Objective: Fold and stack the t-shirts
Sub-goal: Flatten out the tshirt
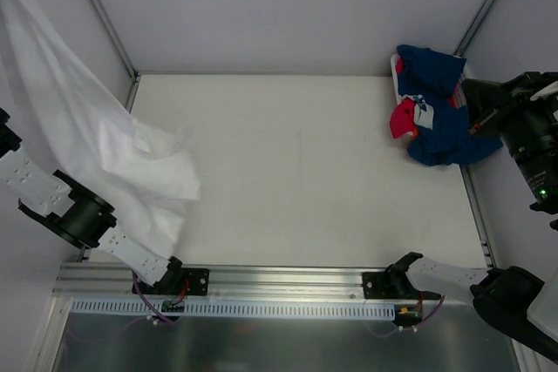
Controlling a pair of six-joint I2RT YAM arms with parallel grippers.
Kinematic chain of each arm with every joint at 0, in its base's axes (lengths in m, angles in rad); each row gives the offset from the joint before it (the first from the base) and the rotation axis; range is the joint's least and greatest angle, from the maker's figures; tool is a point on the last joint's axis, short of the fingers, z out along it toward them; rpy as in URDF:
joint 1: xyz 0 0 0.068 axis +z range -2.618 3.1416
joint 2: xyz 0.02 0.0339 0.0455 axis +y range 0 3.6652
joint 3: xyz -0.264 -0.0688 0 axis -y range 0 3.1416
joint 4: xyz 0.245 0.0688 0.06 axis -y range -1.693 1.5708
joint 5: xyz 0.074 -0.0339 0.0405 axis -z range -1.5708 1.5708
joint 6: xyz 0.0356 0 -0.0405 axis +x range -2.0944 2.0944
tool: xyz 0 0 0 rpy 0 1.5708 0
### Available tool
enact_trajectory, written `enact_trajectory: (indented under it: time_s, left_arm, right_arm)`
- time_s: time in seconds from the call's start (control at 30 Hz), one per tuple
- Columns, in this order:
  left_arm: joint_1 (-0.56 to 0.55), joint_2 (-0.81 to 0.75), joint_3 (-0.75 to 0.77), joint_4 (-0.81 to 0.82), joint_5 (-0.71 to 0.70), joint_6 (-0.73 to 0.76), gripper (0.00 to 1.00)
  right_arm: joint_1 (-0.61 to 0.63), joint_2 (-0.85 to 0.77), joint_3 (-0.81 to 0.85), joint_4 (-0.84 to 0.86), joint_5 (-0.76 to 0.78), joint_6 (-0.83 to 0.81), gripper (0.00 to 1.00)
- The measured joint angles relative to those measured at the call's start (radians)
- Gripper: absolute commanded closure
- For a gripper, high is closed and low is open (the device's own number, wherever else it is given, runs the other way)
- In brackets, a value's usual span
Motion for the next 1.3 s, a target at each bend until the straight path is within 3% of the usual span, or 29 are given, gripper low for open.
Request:
enact_trajectory:
  time_s: [0.1, 0.3, 0.5, 0.67, 0.77, 0.97, 1.3]
  left_arm:
    - [0.0, 0.155, 0.052, 0.243, 0.011, 0.144, 1.0]
    - [-0.001, 0.326, -0.056, 0.591, 0.181, 0.273, 1.0]
    - [-0.001, 0.178, -0.27, 0.723, 0.19, 0.308, 1.0]
    - [0.0, 0.175, -0.178, 0.816, 0.099, 0.311, 1.0]
    - [0.0, 0.207, -0.145, 0.679, -0.01, 0.275, 1.0]
    - [-0.001, 0.264, -0.134, -0.021, -0.136, -0.209, 1.0]
    - [-0.001, 0.32, -0.171, -0.642, -0.123, -0.8, 1.0]
  right_arm:
    - [0.0, 0.008, -0.028, 0.016, -0.001, 0.002, 0.96]
    - [0.0, 0.028, -0.051, 0.029, -0.007, 0.007, 0.96]
    - [0.0, 0.031, -0.047, 0.028, 0.0, 0.007, 0.97]
    - [0.0, 0.032, -0.053, 0.031, 0.015, 0.007, 0.98]
    - [0.0, 0.032, -0.068, 0.037, 0.016, 0.008, 0.98]
    - [0.0, -0.025, -0.244, 0.085, 0.014, 0.029, 0.98]
    - [0.0, -0.091, -0.588, 0.159, -0.014, 0.092, 0.98]
